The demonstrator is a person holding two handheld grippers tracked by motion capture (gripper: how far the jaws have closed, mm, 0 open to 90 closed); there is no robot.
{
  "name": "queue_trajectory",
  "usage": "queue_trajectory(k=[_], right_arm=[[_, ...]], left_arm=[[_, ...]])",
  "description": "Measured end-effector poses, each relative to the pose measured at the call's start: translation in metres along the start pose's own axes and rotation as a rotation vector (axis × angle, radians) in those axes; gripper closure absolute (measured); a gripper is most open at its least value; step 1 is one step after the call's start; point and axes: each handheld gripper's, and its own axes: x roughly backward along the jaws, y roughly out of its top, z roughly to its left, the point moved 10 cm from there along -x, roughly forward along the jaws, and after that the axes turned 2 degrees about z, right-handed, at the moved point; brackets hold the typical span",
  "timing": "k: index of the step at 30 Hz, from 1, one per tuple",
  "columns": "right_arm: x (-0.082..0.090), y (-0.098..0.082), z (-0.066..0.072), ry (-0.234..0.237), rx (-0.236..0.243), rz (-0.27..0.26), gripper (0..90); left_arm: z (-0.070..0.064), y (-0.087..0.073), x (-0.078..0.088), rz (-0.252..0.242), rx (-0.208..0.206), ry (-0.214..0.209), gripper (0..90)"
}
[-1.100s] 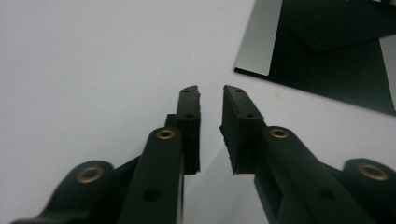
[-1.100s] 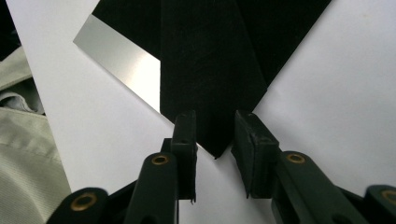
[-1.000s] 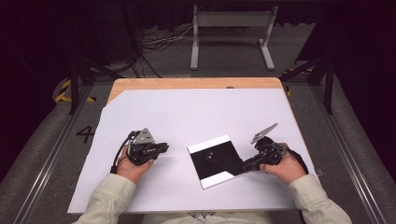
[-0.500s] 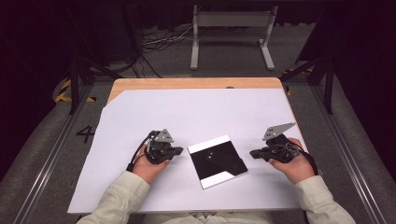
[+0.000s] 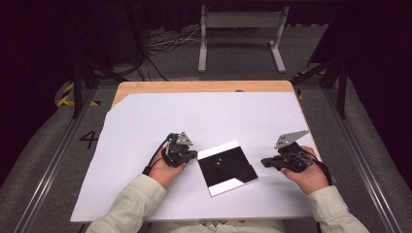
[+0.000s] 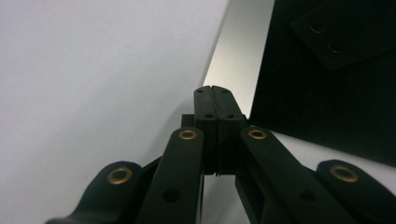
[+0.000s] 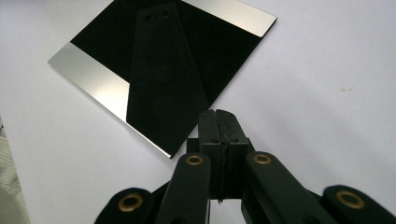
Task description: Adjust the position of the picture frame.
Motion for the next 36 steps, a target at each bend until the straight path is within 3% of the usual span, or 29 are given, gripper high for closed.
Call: queue_trajectory(k=[3, 7, 8, 11, 15, 19, 23, 29, 33, 36], right_arm=[[0.0, -0.001, 0.001, 0.001, 0.002, 0.001, 90.0], [0.003, 0.001, 0.003, -0.002, 0.008, -0.01, 90.0], [0.005, 0.002, 0.003, -0.004, 0.007, -0.015, 90.0], [0.009, 0.003, 0.003, -0.012, 0.008, -0.023, 90.0], [0.012, 0.005, 0.01, -0.007, 0.043, -0.029, 90.0], [0.011, 0.01, 0.02, 0.002, 0.082, -0.024, 90.0], [0.009, 0.01, 0.022, 0.009, 0.085, -0.022, 90.0], [0.007, 0.011, 0.021, 0.013, 0.081, -0.018, 90.0], [0.008, 0.01, 0.021, 0.014, 0.081, -0.02, 90.0], [0.007, 0.01, 0.021, 0.015, 0.08, -0.022, 90.0]], left_arm=[[0.004, 0.005, -0.004, -0.009, 0.02, 0.003, 90.0], [0.01, 0.016, -0.013, -0.008, 0.013, 0.057, 90.0], [0.009, 0.02, -0.016, -0.016, 0.017, 0.036, 90.0], [0.003, 0.033, -0.026, -0.022, -0.017, 0.049, 90.0], [-0.007, 0.042, -0.023, -0.034, -0.046, 0.032, 90.0], [-0.002, 0.038, -0.003, -0.048, -0.049, 0.039, 90.0], [0.003, 0.024, 0.011, -0.028, -0.022, -0.007, 90.0], [-0.003, 0.011, 0.0, 0.041, -0.022, -0.068, 90.0], [0.0, 0.013, -0.004, 0.034, -0.015, -0.05, 90.0], [0.0, 0.014, -0.006, 0.023, 0.002, -0.062, 90.0]])
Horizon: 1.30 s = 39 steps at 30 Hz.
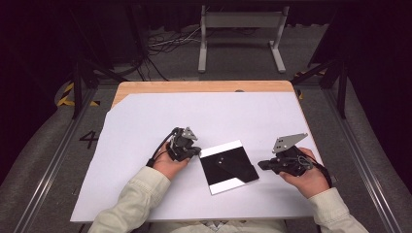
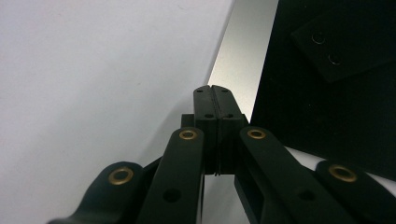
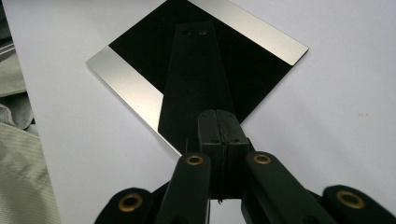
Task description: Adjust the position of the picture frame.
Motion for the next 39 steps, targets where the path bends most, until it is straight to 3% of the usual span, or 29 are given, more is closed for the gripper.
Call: queue_trajectory(k=[7, 14, 18, 22, 29, 39], right_arm=[[0.002, -0.001, 0.004, -0.003, 0.009, 0.003, 90.0], [0.008, -0.012, 0.001, -0.021, -0.022, 0.007, 90.0], [0.012, -0.017, 0.002, -0.032, -0.036, 0.005, 90.0], [0.017, -0.02, 0.001, -0.041, -0.047, -0.002, 90.0], [0.014, -0.019, 0.001, -0.037, -0.042, 0.002, 90.0], [0.016, -0.016, -0.005, -0.048, -0.045, -0.001, 90.0]], left_arm=[[-0.001, 0.023, -0.018, -0.016, -0.005, 0.011, 90.0], [0.001, 0.039, -0.029, -0.026, -0.008, 0.004, 90.0], [0.005, 0.045, -0.038, -0.011, -0.016, 0.031, 90.0], [0.006, 0.049, -0.042, -0.032, 0.001, 0.004, 90.0], [0.005, 0.049, -0.039, -0.053, -0.004, 0.013, 90.0], [-0.003, 0.043, -0.008, -0.105, -0.034, 0.006, 90.0]])
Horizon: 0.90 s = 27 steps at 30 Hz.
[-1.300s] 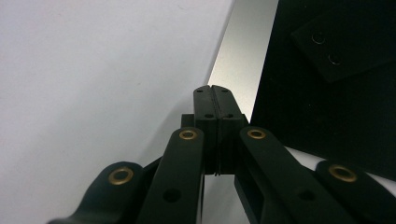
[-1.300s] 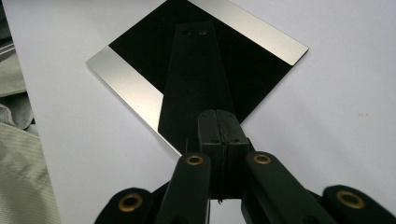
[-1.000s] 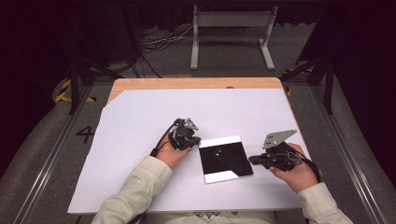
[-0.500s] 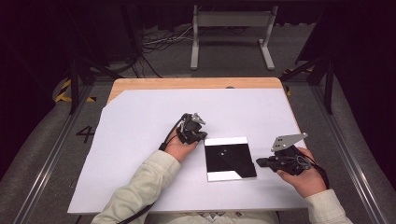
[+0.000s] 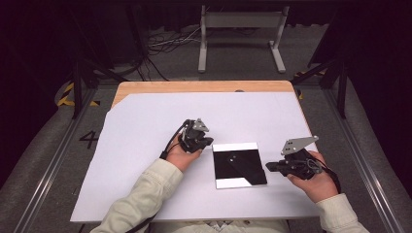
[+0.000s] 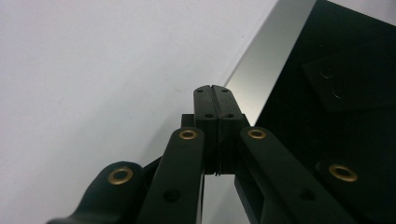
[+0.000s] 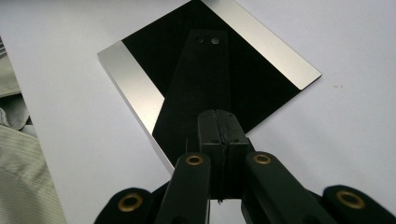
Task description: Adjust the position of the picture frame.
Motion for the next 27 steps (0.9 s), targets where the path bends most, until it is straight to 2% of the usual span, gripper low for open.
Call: queue_trajectory(k=[5, 10, 16, 21, 27], right_arm=[[0.001, 0.0, -0.003, -0.001, -0.003, 0.001, 90.0], [0.003, 0.001, -0.003, -0.003, -0.001, -0.001, 90.0], [0.004, 0.0, -0.004, -0.001, 0.005, 0.002, 90.0], [0.002, -0.002, -0.002, 0.009, 0.019, 0.025, 89.7], [0.002, -0.004, 0.0, 0.015, 0.026, 0.053, 89.1]], left_arm=[[-0.001, -0.004, 0.011, -0.017, 0.007, -0.01, 90.0], [-0.005, -0.005, 0.02, -0.029, -0.023, -0.013, 90.0], [-0.01, -0.01, 0.04, -0.056, -0.033, -0.015, 90.0], [-0.011, -0.02, 0.052, -0.069, -0.029, -0.017, 90.0], [-0.012, -0.025, 0.058, -0.075, -0.029, -0.024, 90.0]])
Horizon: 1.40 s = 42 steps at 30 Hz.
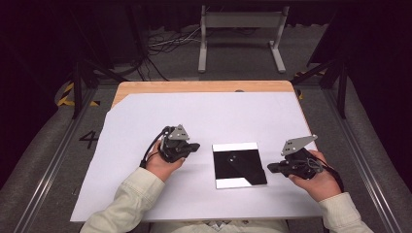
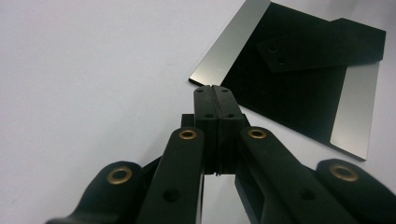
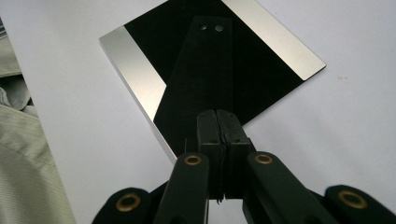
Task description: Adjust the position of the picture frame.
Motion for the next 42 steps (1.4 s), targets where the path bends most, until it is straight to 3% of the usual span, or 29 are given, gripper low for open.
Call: queue_trajectory(k=[11, 29, 42], right_arm=[[-0.001, -0.006, 0.002, 0.003, 0.009, 0.054, 88.0], [-0.011, -0.022, 0.007, 0.023, 0.027, 0.179, 85.4], [-0.022, -0.035, 0.014, 0.068, 0.038, 0.274, 84.9]], left_arm=[[-0.005, -0.003, 0.005, -0.011, -0.008, -0.033, 86.6], [-0.001, -0.01, 0.007, 0.0, 0.001, -0.027, 85.5], [-0.001, -0.011, 0.005, 0.004, 0.003, -0.029, 85.3]])
